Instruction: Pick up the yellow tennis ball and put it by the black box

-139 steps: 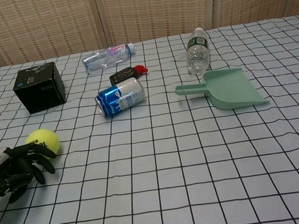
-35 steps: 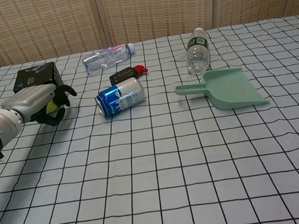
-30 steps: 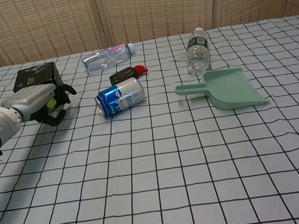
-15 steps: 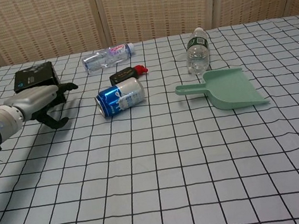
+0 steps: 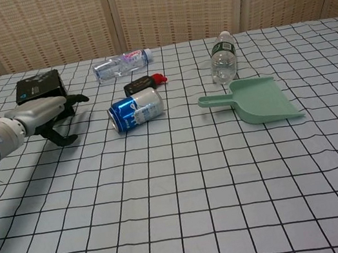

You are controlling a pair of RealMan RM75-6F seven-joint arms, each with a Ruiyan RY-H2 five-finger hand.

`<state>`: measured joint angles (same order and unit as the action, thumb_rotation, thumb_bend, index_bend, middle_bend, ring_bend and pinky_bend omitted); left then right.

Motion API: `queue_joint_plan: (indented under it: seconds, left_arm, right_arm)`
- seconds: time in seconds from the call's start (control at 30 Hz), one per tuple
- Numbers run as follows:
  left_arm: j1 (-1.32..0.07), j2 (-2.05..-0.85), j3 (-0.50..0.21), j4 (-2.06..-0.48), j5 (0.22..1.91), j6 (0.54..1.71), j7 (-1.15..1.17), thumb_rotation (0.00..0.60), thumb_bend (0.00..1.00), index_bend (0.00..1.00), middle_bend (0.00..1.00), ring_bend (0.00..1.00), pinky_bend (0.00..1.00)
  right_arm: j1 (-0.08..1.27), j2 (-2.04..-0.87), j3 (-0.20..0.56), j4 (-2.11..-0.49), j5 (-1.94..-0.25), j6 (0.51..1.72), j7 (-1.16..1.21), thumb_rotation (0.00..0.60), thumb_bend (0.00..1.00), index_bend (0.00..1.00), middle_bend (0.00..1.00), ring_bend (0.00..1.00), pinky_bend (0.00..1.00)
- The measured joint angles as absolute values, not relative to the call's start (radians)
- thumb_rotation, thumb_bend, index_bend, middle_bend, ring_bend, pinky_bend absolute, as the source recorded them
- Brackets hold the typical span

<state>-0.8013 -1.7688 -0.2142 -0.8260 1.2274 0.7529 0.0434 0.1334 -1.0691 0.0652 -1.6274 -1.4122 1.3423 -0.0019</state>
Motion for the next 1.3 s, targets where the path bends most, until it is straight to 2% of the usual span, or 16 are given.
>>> queue_joint_plan:
  seconds: [0.27,0.37,0.5,0.77,1.1,1.2,1.3]
  left_arm:
    - [-0.798,-1.755,-0.209,-0.854,1.238,0.787,0.043,0.600,0.41,0.00,0.01,0.00,0.16]
    - [-0.795,-1.747,-0.208,-0.868,1.245,0.807,0.044,0.600,0.41,0.07,0.12,0.06,0.18]
    - [-0.788,-1.735,-0.205,-0.890,1.255,0.841,0.051,0.600,0.41,0.19,0.25,0.18,0.27]
    - [-0.768,-1.726,-0.205,-0.922,1.258,0.905,0.086,0.600,0.41,0.30,0.42,0.34,0.38]
    - [-0.769,-1.755,-0.216,-0.852,1.201,0.877,0.151,0.600,0.41,0.34,0.44,0.36,0.43]
    - [-0.772,-1.771,-0.218,-0.816,1.191,0.870,0.165,0.600,0.41,0.32,0.37,0.32,0.33]
    - [-0.775,-1.786,-0.217,-0.788,1.187,0.861,0.169,0.600,0.41,0.26,0.26,0.20,0.27]
  right_arm:
    - [0.133,-1.069,0.063,-1.629,-1.416,1.343,-0.002,0.600,0.31,0.18,0.04,0.00,0.01]
    - [0.133,-1.068,0.062,-1.630,-1.417,1.343,0.000,0.600,0.31,0.19,0.04,0.00,0.01]
    - [0.133,-1.068,0.062,-1.630,-1.419,1.344,0.000,0.600,0.31,0.18,0.04,0.00,0.01]
    - [0.133,-1.069,0.058,-1.631,-1.423,1.342,-0.004,0.600,0.31,0.18,0.04,0.00,0.01]
    - [0.134,-1.068,0.061,-1.630,-1.421,1.342,0.001,0.600,0.31,0.18,0.04,0.00,0.01]
    - [0.135,-1.069,0.060,-1.629,-1.420,1.340,-0.001,0.600,0.31,0.19,0.04,0.00,0.01]
    - [0.135,-1.069,0.060,-1.629,-1.420,1.341,-0.001,0.600,0.31,0.19,0.04,0.00,0.01]
